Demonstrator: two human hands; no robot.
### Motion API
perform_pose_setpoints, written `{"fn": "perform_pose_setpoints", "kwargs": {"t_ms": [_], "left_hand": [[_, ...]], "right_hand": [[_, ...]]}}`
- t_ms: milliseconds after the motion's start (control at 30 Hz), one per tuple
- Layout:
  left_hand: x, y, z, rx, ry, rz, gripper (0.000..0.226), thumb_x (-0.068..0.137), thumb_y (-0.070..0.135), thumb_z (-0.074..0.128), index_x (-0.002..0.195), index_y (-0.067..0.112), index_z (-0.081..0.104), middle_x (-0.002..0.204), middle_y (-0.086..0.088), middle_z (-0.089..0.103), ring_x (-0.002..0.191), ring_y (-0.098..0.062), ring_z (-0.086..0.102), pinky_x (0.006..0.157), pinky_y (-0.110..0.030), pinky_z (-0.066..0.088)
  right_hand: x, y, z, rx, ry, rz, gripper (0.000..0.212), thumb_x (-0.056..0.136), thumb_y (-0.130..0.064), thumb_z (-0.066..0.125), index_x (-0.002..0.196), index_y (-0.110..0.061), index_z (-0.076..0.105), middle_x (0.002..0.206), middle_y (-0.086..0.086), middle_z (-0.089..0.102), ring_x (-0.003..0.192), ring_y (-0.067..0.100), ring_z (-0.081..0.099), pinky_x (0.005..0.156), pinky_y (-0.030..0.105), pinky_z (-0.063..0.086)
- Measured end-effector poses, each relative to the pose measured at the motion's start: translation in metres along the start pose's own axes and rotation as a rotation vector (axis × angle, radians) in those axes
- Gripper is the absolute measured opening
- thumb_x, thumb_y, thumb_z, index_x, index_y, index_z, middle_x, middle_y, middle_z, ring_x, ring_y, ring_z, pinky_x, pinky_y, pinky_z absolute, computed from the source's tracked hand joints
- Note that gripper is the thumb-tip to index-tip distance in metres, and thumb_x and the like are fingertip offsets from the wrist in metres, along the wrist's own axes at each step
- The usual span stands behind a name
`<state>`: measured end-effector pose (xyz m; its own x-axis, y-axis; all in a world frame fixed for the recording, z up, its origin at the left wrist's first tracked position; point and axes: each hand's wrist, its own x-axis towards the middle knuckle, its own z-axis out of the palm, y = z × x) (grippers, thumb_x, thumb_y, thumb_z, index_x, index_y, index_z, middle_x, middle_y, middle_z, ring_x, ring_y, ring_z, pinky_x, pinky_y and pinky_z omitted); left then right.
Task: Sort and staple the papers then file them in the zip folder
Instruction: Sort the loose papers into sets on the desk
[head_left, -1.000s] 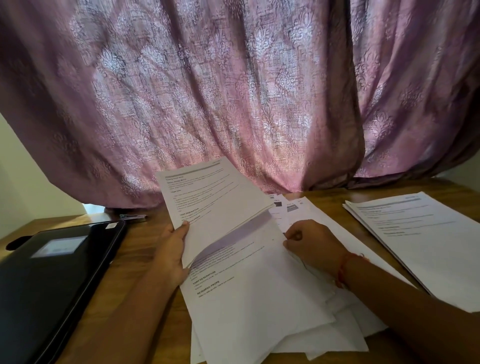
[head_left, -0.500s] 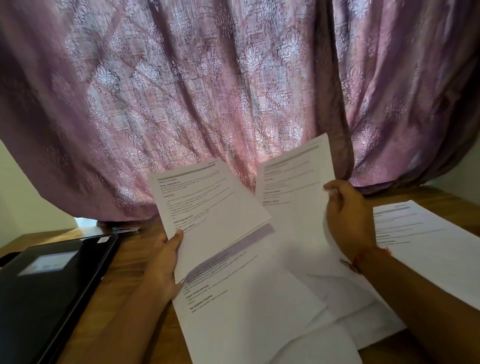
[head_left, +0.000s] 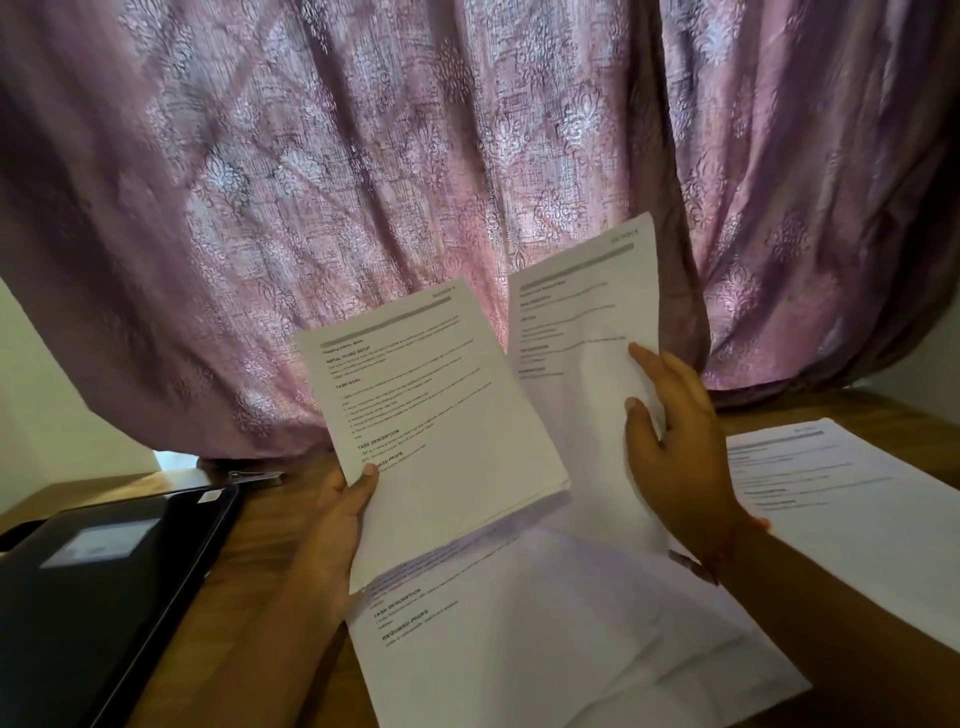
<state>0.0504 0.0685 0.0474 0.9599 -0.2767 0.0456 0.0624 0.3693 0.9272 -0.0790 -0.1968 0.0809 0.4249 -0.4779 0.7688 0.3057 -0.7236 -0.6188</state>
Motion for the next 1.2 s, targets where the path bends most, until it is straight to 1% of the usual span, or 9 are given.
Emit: {"fn": "perform_pose_setpoints", "kwargs": {"t_ms": [133,233,367,567,700,800,900,1033,1200], "left_hand": [[0.002,-0.005,0.001,-0.032,-0.049,-0.049,0.028,0.102,0.024,0.056,0.127,0.023,0.067,0.123,-0.012,0.072,0.115,-0.038,0.066,0.102,-0.058,0.049],[0.005,-0.009,0.001,-0.044,-0.081,-0.091,0.03,0.102,0.026,0.057,0.129,0.022,0.067,0.126,-0.014,0.07,0.119,-0.041,0.064,0.107,-0.063,0.044],[0.005,-0.011,0.002,-0.073,-0.121,-0.14,0.037,0.098,0.028,0.06,0.135,0.022,0.063,0.132,-0.014,0.067,0.123,-0.041,0.061,0.109,-0.062,0.042],[0.002,-0.014,0.01,-0.067,-0.176,-0.135,0.044,0.094,0.026,0.061,0.137,0.019,0.061,0.132,-0.011,0.067,0.123,-0.036,0.062,0.1,-0.049,0.053],[0.0,-0.016,0.016,0.044,-0.173,-0.04,0.044,0.089,0.027,0.064,0.133,0.019,0.062,0.127,-0.011,0.07,0.117,-0.036,0.066,0.096,-0.05,0.055],[0.001,-0.017,0.018,0.103,-0.139,0.022,0.047,0.085,0.032,0.068,0.131,0.02,0.063,0.126,-0.009,0.071,0.115,-0.035,0.068,0.102,-0.057,0.05],[-0.001,-0.016,0.021,0.079,-0.12,0.092,0.048,0.085,0.029,0.068,0.131,0.019,0.061,0.126,-0.009,0.071,0.111,-0.031,0.07,0.092,-0.048,0.056],[-0.009,-0.005,0.028,0.026,-0.183,0.185,0.043,0.093,0.011,0.06,0.136,0.015,0.056,0.127,-0.009,0.071,0.114,-0.029,0.069,0.092,-0.044,0.059],[-0.016,0.01,0.03,0.035,-0.284,0.234,0.038,0.091,0.006,0.058,0.126,0.019,0.068,0.126,-0.008,0.071,0.115,-0.027,0.069,0.088,-0.036,0.06]], "right_hand": [[0.001,0.002,0.001,0.3,-0.089,0.181,0.05,0.097,-0.001,0.053,0.132,-0.037,0.05,0.142,-0.011,0.048,0.133,0.01,0.046,0.111,0.041,0.041],[0.005,-0.002,-0.001,0.433,-0.127,0.315,0.049,0.097,-0.001,0.053,0.13,-0.038,0.054,0.139,-0.012,0.053,0.129,0.006,0.051,0.108,0.038,0.045],[0.003,-0.006,-0.001,0.54,-0.213,0.344,0.049,0.097,0.003,0.05,0.132,-0.032,0.054,0.134,-0.016,0.055,0.115,-0.01,0.056,0.095,0.015,0.048],[-0.003,-0.002,0.006,0.664,-0.347,0.385,0.058,0.098,0.004,0.046,0.132,-0.042,0.052,0.145,-0.014,0.049,0.134,0.008,0.047,0.111,0.043,0.041],[-0.006,-0.004,0.008,0.588,-0.377,0.46,0.039,0.104,-0.027,0.045,0.131,-0.054,0.046,0.132,-0.015,0.061,0.12,0.014,0.06,0.1,0.041,0.05],[-0.008,-0.001,0.007,0.521,-0.423,0.527,0.032,0.097,-0.06,0.042,0.123,-0.053,0.058,0.126,-0.014,0.065,0.119,0.015,0.06,0.104,0.046,0.046],[-0.012,-0.007,0.009,0.481,-0.509,0.503,0.037,0.098,-0.045,0.05,0.132,-0.032,0.058,0.128,-0.013,0.063,0.119,0.012,0.06,0.102,0.039,0.049],[-0.014,-0.014,0.012,0.309,-0.478,0.367,0.039,0.1,-0.016,0.053,0.137,-0.025,0.046,0.124,-0.016,0.058,0.106,-0.001,0.058,0.075,0.004,0.049],[-0.013,-0.017,0.011,0.422,-0.399,0.287,0.039,0.099,-0.01,0.053,0.136,-0.019,0.046,0.122,-0.012,0.064,0.105,-0.009,0.062,0.076,0.008,0.05]]}}
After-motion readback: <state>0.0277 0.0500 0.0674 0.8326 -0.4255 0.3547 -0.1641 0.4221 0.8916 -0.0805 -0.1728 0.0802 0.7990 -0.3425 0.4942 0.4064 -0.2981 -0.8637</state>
